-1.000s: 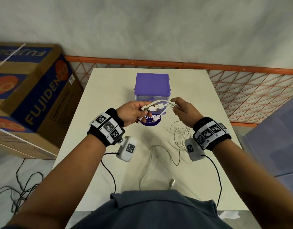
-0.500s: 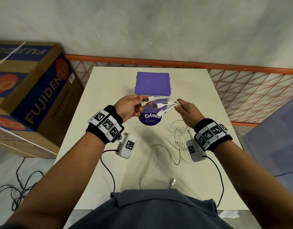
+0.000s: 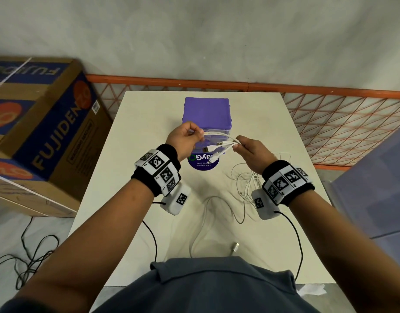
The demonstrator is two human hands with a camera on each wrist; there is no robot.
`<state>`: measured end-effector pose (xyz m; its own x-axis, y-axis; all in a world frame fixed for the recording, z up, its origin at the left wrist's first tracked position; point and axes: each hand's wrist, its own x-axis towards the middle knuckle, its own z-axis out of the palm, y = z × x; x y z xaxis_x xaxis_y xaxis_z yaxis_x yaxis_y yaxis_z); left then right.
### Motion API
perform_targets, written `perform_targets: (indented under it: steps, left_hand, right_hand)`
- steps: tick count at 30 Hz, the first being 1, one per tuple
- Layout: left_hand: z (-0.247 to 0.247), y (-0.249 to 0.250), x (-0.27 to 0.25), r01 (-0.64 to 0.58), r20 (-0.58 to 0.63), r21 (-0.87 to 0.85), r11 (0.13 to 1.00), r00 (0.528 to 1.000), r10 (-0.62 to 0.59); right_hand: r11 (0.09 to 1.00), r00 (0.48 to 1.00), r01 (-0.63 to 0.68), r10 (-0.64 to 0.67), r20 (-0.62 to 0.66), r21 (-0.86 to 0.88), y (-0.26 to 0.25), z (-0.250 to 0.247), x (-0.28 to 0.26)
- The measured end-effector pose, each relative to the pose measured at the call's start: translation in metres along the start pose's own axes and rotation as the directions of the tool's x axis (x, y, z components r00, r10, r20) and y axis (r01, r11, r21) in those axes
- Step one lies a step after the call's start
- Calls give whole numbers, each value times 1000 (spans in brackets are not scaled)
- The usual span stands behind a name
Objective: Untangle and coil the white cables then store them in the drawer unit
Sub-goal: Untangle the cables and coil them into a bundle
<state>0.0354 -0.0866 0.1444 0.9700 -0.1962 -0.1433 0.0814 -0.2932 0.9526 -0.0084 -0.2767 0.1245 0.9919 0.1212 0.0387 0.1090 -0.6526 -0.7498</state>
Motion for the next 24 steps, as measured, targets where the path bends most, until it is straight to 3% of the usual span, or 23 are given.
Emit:
perform_targets:
  steps: [3, 8, 10, 13, 15, 18, 20, 22, 24]
  left_hand:
    - [3, 1, 4, 93, -85, -205, 974, 990, -112]
    - [0, 10, 3, 175, -71, -544, 821, 965, -253]
    - [-5, 7, 7, 189, -48, -472, 861, 970, -240]
    - [-4, -3, 9, 178, -3, -110, 978, 984, -180]
    - [2, -9, 6, 67, -61, 30, 997, 996, -65]
    - [12, -12, -4, -118, -196, 145, 982, 970, 145]
    - [19, -14, -9, -185, -110, 113, 976, 974, 197]
    - [25, -14, -15, -181, 34, 116, 977, 983, 178]
    - [30, -14, -18, -177, 98, 159, 971, 982, 163]
  right_hand:
    - [1000, 1000, -9, 9, 3, -3, -2, 1, 1]
    - [1000, 1000, -18, 18, 19, 4, -1, 3, 1]
    - [999, 1000, -22, 22, -1, 31, -1, 2, 2]
    - [998, 1000, -14, 14, -11, 55, -3, -1, 3]
    - [998, 1000, -9, 9, -12, 64, -6, -1, 3]
    - [999, 999, -6, 8, -36, 51, -5, 1, 5]
    - [999, 999, -15, 17, -44, 40, -3, 2, 6]
    - [999, 999, -17, 19, -50, 38, -3, 3, 7]
    - [997, 998, -7, 12, -66, 73, -5, 3, 6]
